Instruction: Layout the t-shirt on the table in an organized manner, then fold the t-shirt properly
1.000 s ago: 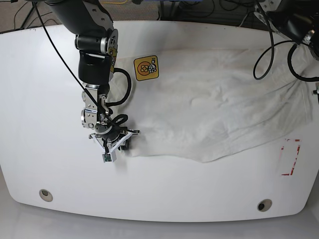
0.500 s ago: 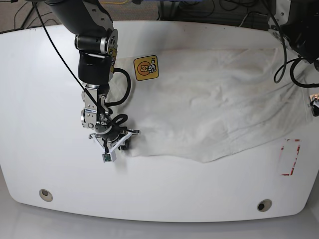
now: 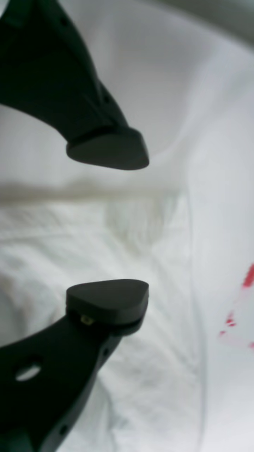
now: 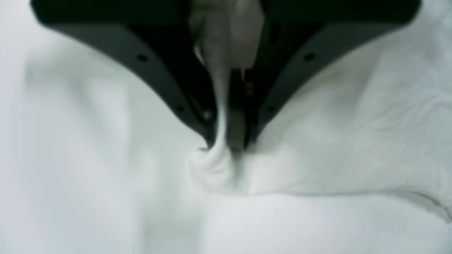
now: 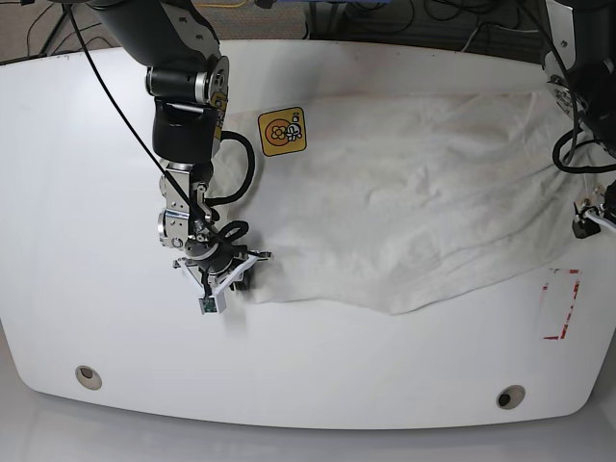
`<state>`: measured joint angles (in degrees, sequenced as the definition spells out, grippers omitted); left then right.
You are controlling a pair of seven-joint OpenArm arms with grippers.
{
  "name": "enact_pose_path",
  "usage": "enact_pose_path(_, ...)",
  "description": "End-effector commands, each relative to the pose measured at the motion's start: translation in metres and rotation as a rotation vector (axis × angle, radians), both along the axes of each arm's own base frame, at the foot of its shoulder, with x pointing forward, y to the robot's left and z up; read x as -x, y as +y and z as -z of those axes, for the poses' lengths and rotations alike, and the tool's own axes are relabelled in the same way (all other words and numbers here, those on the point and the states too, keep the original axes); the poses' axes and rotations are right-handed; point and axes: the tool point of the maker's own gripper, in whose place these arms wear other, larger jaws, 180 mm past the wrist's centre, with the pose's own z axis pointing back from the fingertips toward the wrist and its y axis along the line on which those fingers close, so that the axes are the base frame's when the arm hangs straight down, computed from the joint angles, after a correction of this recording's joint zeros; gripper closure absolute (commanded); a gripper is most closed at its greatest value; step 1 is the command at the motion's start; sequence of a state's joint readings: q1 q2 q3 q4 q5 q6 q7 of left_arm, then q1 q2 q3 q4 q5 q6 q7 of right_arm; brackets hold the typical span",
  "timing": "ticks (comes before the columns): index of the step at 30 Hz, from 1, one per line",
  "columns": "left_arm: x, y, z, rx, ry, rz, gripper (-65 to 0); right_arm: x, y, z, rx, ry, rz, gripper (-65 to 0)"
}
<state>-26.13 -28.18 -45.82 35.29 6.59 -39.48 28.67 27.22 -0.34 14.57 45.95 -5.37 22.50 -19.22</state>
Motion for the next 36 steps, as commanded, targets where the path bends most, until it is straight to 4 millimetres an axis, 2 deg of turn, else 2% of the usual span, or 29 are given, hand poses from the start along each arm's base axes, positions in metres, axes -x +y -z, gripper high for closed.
enact_pose_path(1,-0.014,0.008,-0.017,-0.01,-0.069,-0.017,-45.8,-0.008,0.001,-0.01,0.007,-0.016,-0.007,-0.6)
enact_pose_path(8,-0.014,0.008,-0.006,-0.011,-0.057,-0.057,-46.0,-0.012,-0.001,-0.017,0.01,-0.036,-0.003,-0.6)
enact_pose_path(14,-0.015,0.008,-0.008,-0.013,-0.057,-0.055,-45.8,-0.017,-0.003,-0.03,0.02,-0.073,-0.001,-0.6)
enact_pose_path(17,-0.014,0.014,-0.012,-0.021,-0.066,-0.064,-45.7,-0.017,0.001,-0.03,0.013,-0.073,-0.004,-0.8)
enact_pose_path(20,-0.011,0.035,-0.032,-0.071,-0.091,-0.086,-45.7,-0.017,0.001,-0.03,0.013,-0.073,-0.004,-0.8)
enact_pose_path(23,-0.009,0.042,-0.041,-0.098,-0.091,-0.089,-45.7,-0.017,0.001,-0.03,0.013,-0.073,-0.004,-0.8)
enact_pose_path(29,0.006,0.051,-0.044,-0.145,-0.07,-0.095,-45.8,-0.017,0.003,-0.03,0.01,-0.073,-0.005,-0.8)
enact_pose_path(36,0.007,0.048,-0.041,-0.144,-0.063,-0.089,-45.8,-0.017,0.004,-0.03,0.009,-0.073,-0.006,-0.8)
